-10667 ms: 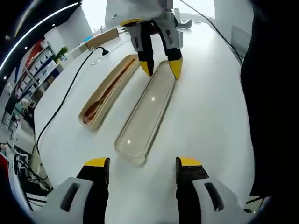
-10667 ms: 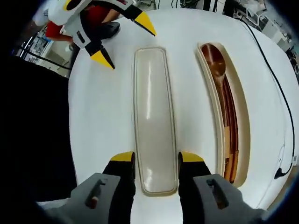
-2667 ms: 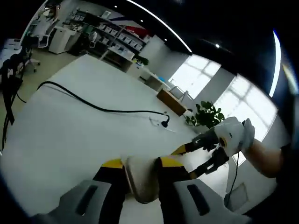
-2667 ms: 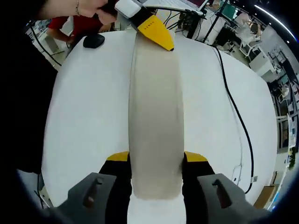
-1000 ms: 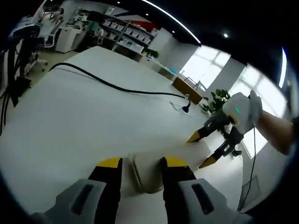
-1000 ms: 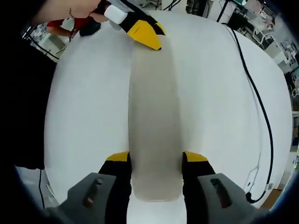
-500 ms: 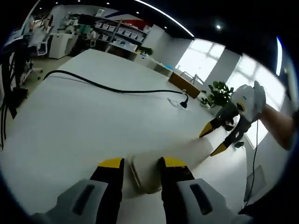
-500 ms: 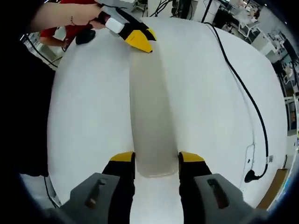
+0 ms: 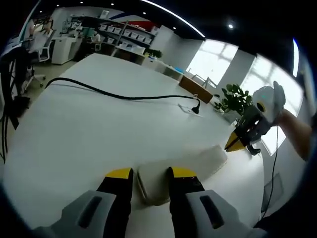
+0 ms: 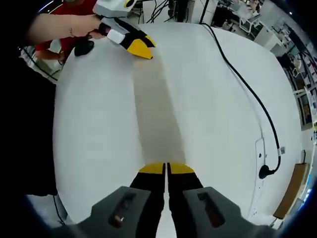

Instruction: Arrange the utensils inside the cutlery case until each visible utensil rests in its matching compartment.

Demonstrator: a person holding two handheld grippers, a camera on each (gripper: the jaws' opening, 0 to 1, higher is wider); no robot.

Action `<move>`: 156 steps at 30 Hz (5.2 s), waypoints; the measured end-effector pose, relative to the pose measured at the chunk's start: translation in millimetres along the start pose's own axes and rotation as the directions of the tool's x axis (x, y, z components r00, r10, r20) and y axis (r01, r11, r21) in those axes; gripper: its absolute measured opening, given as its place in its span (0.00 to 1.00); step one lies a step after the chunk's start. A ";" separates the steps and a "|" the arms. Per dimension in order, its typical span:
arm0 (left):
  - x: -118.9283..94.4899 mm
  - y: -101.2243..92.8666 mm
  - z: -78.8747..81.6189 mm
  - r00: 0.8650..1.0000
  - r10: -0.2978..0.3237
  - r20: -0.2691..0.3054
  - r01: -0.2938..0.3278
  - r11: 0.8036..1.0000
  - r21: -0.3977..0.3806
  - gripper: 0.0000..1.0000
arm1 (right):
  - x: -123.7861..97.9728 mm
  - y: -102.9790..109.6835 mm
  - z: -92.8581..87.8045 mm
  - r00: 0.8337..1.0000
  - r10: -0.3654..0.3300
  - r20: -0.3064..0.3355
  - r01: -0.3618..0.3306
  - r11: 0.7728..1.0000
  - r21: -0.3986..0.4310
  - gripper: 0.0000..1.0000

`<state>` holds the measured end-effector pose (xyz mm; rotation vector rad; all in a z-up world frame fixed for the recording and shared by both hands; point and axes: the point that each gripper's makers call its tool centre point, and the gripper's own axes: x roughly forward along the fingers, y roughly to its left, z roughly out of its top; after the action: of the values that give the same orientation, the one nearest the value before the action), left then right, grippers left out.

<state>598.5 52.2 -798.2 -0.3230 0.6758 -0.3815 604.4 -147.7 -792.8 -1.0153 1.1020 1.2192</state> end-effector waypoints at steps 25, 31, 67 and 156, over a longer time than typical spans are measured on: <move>2.0 2.6 0.8 1.000 0.016 0.000 -0.016 1.000 0.020 0.26 | 9.1 -1.9 1.2 0.997 0.023 -0.070 -0.019 0.998 0.058 0.00; 2.8 3.3 1.0 1.000 0.015 0.009 -0.015 1.000 0.017 0.26 | 6.3 -3.7 -2.0 0.998 0.016 -0.067 -0.011 0.998 0.067 0.00; -7.0 -14.7 -6.8 0.805 0.131 -0.579 0.273 0.784 0.557 0.00 | 6.5 -3.5 -1.2 0.998 0.007 -0.064 -0.003 0.997 0.076 0.00; 9.0 -39.8 -14.7 0.600 0.381 -0.704 0.554 0.436 0.709 0.00 | 9.8 11.9 17.9 1.000 0.023 -0.015 -0.019 0.982 0.187 0.00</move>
<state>585.9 10.8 -797.7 1.0047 1.2463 -1.0055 594.3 -127.3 -799.2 -0.8736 1.2195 1.1022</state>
